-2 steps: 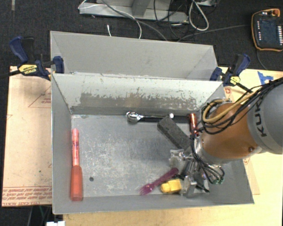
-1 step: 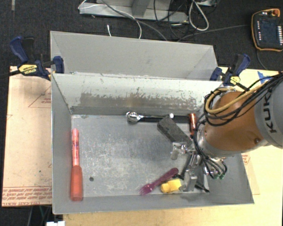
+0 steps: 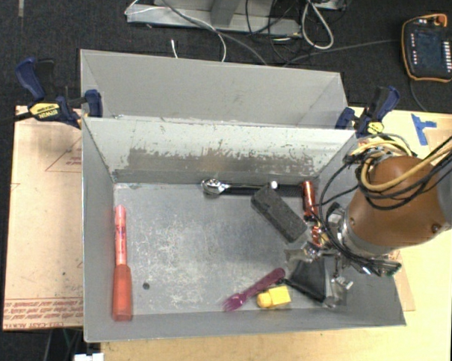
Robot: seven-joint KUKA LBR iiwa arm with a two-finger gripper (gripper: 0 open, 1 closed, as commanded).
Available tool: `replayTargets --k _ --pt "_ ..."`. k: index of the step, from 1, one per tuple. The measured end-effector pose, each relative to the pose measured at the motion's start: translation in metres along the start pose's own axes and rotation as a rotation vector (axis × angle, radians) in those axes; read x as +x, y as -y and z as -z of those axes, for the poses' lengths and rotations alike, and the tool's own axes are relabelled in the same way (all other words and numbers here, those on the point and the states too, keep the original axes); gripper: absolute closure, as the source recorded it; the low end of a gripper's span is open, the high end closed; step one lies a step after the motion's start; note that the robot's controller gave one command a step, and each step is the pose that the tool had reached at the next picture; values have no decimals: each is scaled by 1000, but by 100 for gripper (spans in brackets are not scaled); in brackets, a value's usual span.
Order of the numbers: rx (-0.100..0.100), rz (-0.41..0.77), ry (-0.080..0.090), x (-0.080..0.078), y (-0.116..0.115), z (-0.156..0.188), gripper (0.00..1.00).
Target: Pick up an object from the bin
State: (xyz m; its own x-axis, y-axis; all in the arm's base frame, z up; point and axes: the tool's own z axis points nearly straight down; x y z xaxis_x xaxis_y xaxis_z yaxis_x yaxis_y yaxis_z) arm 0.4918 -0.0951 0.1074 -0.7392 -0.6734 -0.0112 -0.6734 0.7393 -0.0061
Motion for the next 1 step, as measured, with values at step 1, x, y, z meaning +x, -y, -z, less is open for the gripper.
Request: replayTargets --k 1 --pt "7 -344 10 -19 -27 -24 0"
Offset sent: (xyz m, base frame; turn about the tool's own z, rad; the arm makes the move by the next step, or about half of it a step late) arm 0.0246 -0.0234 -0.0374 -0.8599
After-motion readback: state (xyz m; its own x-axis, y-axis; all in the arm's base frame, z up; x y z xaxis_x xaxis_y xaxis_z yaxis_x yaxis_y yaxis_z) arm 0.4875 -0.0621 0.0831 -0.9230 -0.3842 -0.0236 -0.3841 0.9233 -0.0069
